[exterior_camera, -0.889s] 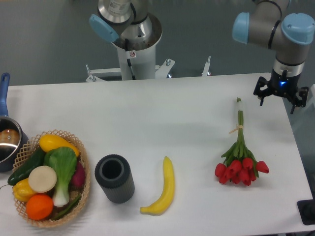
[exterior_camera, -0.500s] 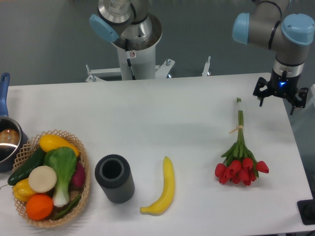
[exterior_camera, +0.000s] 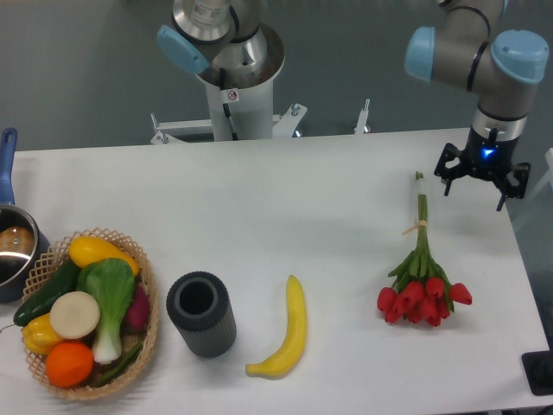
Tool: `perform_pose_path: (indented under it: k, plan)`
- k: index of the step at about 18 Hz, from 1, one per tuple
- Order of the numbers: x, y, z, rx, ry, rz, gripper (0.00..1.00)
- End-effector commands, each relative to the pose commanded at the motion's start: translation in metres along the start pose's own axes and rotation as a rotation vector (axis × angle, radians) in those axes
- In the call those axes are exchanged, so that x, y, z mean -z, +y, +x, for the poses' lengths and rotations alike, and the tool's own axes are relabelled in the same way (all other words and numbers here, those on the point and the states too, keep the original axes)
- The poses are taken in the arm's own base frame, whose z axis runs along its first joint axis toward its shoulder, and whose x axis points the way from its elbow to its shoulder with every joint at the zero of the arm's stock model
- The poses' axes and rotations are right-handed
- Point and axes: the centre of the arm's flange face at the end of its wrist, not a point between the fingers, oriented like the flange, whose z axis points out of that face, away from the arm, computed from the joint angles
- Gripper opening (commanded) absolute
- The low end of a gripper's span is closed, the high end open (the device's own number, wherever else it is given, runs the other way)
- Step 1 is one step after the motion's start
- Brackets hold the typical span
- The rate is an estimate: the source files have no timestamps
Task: Pick up the flowers from the table
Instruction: 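Move the open gripper down over the tulip stems near the string tie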
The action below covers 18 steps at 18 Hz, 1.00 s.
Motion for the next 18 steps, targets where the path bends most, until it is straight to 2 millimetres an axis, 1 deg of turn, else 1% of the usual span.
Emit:
perform_pose_path:
  k: [3, 4, 7, 8, 10, 18]
  plan:
    - [-0.007, 0.001, 0.001, 0.011, 0.012, -0.002, 1.00]
    - [-0.017, 0.000, 0.005, 0.013, 0.029, -0.005, 1.00]
    - [-0.029, 0.002, 0.007, 0.026, 0.027, 0.003, 1.00]
    - [-0.036, 0.003, 0.012, 0.030, 0.044, 0.016, 1.00]
    - [-0.045, 0.004, 0.019, 0.034, 0.054, 0.051, 1.00]
    - [-0.071, 0.010, 0.021, 0.075, 0.098, 0.038, 1.00]
